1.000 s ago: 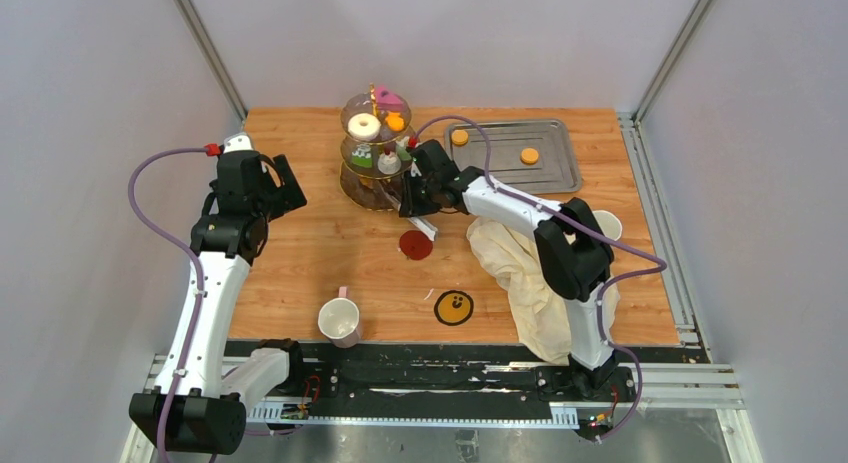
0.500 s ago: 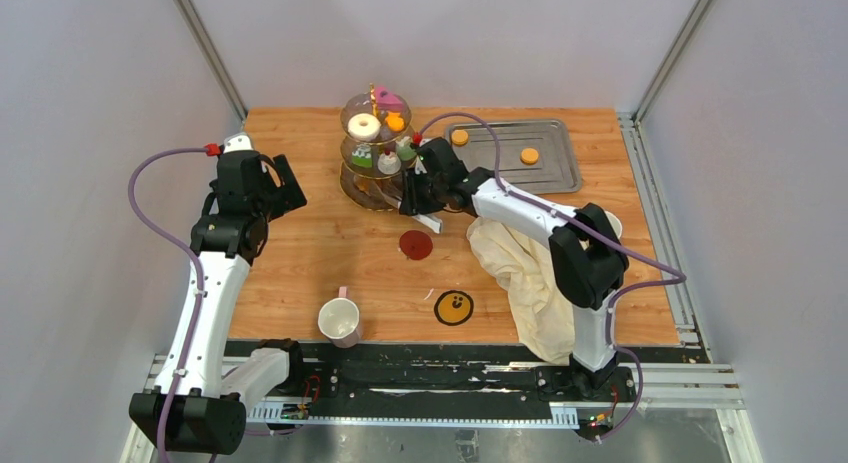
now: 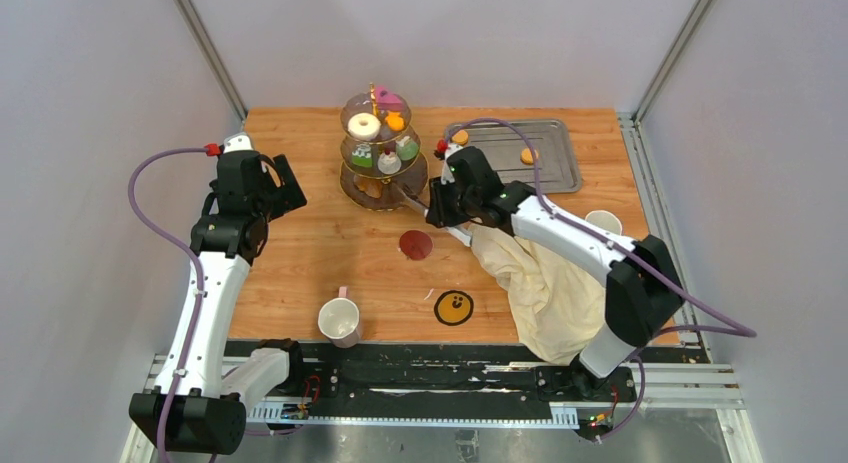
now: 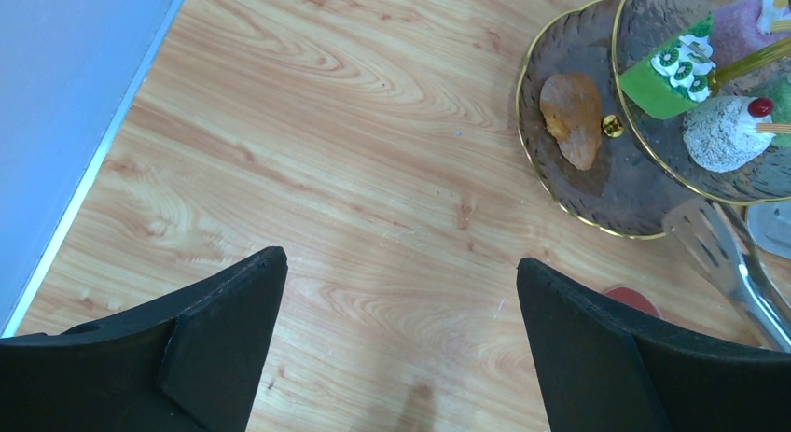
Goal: Serve the afternoon tea
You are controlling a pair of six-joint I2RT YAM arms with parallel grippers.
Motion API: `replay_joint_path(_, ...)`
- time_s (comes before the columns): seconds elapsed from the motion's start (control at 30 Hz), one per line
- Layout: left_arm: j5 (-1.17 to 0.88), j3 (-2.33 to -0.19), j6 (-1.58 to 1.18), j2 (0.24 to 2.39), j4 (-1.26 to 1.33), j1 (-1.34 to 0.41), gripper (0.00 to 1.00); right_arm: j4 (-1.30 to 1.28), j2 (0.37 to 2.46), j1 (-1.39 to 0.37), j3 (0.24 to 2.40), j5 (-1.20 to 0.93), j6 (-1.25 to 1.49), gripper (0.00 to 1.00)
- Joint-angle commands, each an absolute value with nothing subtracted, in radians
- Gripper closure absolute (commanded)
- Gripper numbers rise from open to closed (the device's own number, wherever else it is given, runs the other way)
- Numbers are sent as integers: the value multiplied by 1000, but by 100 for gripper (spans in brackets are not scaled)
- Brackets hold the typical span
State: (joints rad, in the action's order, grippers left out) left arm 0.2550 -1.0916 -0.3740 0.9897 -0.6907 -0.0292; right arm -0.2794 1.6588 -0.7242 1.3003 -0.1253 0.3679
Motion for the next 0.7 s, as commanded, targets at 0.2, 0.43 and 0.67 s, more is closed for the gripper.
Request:
replay_joint_path(0.2, 247, -1091, -378, 980, -680, -25, 2, -337, 1449, -562, 1150, 56, 267, 77)
replay_joint_path(0.43, 243, -1098, -376, 984, -681, -25, 2, -363, 1460, -351, 1167, 121, 209, 69)
replay_joint_path(0.67, 225, -1104, -377, 1002, -674, -25, 2, -393, 1569, -182, 1240, 139, 160, 63)
